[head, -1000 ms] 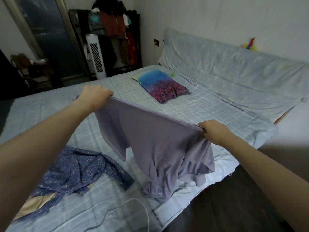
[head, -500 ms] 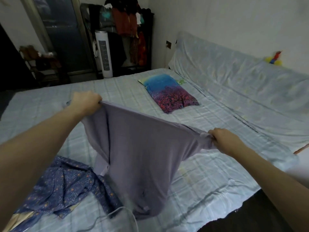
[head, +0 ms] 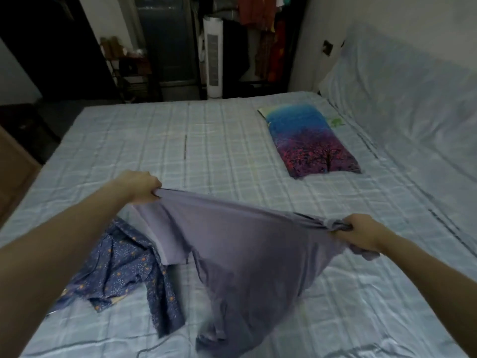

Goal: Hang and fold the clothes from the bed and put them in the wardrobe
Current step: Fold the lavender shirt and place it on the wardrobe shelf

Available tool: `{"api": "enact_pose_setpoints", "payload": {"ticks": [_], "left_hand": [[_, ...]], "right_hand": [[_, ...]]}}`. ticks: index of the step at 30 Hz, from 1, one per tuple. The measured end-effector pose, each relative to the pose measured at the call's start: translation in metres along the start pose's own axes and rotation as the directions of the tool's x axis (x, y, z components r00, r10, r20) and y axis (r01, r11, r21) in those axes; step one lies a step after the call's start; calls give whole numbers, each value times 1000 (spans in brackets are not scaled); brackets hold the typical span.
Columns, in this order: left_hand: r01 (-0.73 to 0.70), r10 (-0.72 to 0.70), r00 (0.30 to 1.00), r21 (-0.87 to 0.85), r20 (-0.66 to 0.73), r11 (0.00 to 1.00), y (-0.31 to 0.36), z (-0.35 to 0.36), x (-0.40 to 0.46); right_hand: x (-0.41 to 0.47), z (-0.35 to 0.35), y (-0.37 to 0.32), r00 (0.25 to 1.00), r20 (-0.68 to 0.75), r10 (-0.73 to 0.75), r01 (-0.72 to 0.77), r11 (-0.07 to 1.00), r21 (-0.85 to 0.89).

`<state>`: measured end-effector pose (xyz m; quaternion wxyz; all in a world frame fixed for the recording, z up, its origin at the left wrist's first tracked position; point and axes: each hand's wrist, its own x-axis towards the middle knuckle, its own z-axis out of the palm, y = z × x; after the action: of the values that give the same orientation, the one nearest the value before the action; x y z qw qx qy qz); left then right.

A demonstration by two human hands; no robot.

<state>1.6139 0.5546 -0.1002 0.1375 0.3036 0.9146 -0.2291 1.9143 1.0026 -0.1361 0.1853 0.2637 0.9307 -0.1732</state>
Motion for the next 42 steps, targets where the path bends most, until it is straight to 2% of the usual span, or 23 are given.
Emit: {"api": "enact_pose_setpoints", "payload": {"ticks": [2, 5, 9, 11, 13, 16, 18, 21, 25, 27, 30, 33, 36, 38, 40, 42], "left_hand": [[94, -94, 995, -24, 27, 995, -4, 8, 10], [232, -228, 972, -91, 49, 968, -9, 3, 33], [356, -358, 933, -203, 26, 912, -24, -24, 68], [392, -408, 913, -254, -11, 884, -38, -45, 89], [420, -461, 884, -305, -75, 855, -55, -69, 108], [468, -541, 817, -316, -201, 825, -81, -109, 126], [493, -577, 763, -315, -292, 811, -98, -133, 128], [489, -584, 692, -318, -424, 812, -116, -161, 117], [441, -524, 624, -293, -579, 849, -119, -182, 83], [414, -494, 612, -282, -618, 866, -109, -182, 61], [423, -500, 634, -277, -590, 863, -89, -158, 33], [417, -484, 720, -247, -498, 875, -67, -100, 18], [336, -369, 858, -154, -357, 929, -32, -18, 13], [255, -274, 928, -107, -253, 961, -5, 40, 12], [176, -193, 972, -129, -132, 976, 21, 101, 11], [59, -81, 989, -177, -121, 982, 48, 165, 10]], "right_hand": [[17, -5, -3, 996, 50, -74, 72, 997, 40], [60, -15, -10, 992, 35, -121, 118, 989, 89], [134, -45, -31, 993, -5, -117, 116, 980, 163], [174, -70, -45, 993, -65, -96, 106, 980, 169], [208, -97, -63, 981, -187, -57, 98, 971, 218], [243, -144, -93, 887, -448, -115, 205, 966, 159], [251, -177, -105, 807, -564, -176, 296, 947, 128], [243, -216, -110, 682, -697, -223, 361, 931, 56], [206, -239, -104, 509, -826, -245, 397, 917, -27], [184, -236, -95, 468, -841, -270, 406, 911, -67], [160, -210, -71, 429, -852, -298, 384, 915, -127], [143, -150, -43, 418, -851, -319, 402, 905, -142], [129, -73, -14, 479, -768, -425, 378, 889, -257], [124, -17, 7, 558, -659, -505, 405, 859, -314], [123, 38, 27, 612, -565, -553, 431, 832, -348], [126, 93, 44, 651, -469, -596, 467, 802, -371]]}}
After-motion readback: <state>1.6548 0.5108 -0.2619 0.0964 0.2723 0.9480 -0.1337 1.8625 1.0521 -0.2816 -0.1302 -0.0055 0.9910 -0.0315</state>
